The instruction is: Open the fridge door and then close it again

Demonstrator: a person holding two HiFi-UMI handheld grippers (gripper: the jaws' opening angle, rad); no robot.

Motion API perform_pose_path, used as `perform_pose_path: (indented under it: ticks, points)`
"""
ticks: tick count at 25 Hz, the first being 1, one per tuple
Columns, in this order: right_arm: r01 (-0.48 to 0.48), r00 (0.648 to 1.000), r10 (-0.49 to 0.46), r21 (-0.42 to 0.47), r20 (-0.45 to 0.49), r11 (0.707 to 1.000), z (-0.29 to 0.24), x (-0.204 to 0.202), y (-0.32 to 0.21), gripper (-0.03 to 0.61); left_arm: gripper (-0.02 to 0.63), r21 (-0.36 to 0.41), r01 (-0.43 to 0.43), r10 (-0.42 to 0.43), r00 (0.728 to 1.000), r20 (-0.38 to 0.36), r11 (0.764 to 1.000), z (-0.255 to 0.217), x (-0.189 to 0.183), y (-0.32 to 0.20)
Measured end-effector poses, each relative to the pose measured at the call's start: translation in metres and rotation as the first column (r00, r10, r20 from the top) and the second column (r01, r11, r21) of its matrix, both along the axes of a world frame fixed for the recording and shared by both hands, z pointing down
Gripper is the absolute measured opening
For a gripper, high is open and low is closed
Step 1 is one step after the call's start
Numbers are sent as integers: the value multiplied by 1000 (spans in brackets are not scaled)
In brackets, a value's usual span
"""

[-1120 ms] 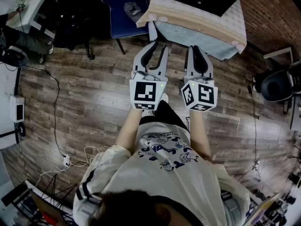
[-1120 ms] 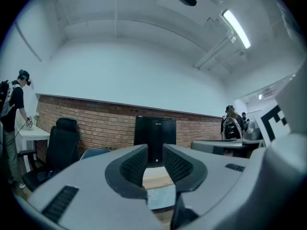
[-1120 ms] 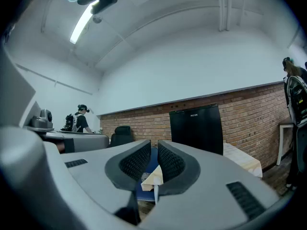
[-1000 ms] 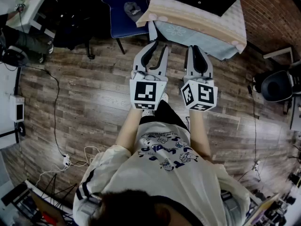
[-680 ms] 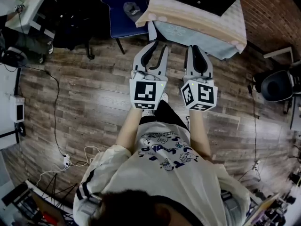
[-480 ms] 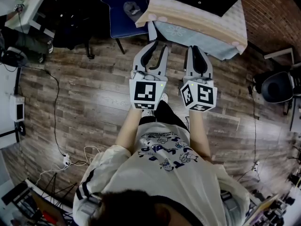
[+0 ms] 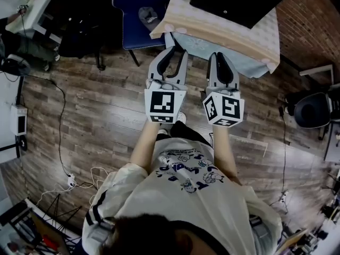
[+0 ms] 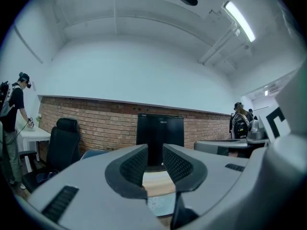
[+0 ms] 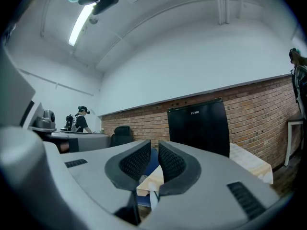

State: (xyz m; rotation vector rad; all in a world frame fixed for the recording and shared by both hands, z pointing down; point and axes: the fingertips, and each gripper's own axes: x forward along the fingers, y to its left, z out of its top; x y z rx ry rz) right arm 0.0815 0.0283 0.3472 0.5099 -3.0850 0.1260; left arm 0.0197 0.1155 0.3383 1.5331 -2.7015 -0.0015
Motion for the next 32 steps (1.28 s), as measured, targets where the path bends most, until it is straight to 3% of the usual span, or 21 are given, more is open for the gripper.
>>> perform_pose_path:
  ticks: [9, 18, 32]
  points:
    - [42, 999, -42, 5, 9, 999, -4, -31, -53, 61, 106, 10, 40, -40, 999, 13, 999, -5, -25, -51]
    - [22, 1000, -22, -18, -3, 1000, 7, -61, -80, 61, 106, 14, 36, -36, 999, -16, 999, 6, -59, -79]
    - [-110, 994, 109, -24, -28, 994, 18, -160, -158, 61, 106, 13, -56, 57, 996, -68, 998, 23, -185, -163]
